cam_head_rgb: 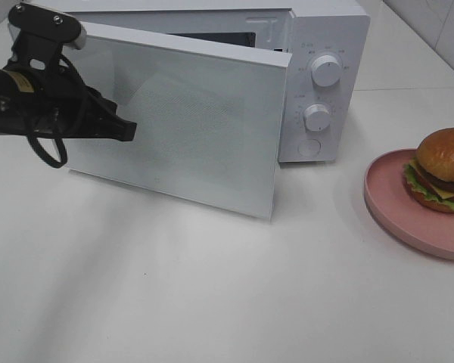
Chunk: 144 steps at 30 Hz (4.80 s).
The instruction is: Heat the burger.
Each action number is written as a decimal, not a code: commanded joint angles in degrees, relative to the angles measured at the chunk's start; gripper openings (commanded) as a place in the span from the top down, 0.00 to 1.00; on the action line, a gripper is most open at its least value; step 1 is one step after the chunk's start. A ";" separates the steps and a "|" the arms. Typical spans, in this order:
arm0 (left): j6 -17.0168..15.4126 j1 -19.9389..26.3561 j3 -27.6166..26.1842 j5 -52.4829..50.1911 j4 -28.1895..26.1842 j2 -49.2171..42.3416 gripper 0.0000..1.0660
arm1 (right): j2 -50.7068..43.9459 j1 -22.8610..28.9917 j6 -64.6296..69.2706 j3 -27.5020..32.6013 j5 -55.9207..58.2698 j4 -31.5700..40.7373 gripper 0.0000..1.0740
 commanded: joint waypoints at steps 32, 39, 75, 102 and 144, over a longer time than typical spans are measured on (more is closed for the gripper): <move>-0.34 -7.33 -32.54 2.58 2.01 21.89 1.00 | -1.49 -0.29 -0.69 0.11 -0.63 0.00 0.49; -0.34 -9.00 -41.71 7.85 2.86 27.56 1.00 | -1.49 -0.29 -0.63 0.11 -0.63 0.00 0.49; -7.62 -11.52 -43.89 83.08 7.28 5.56 1.00 | -1.49 -0.29 -0.63 0.11 -0.63 0.00 0.49; -13.01 23.84 -3.32 80.62 9.80 -43.54 1.00 | -1.49 -0.29 0.86 0.11 -0.63 0.00 0.49; -1.83 23.84 19.19 69.67 -0.69 -89.90 1.00 | -1.49 -0.29 0.86 0.11 -0.63 0.00 0.49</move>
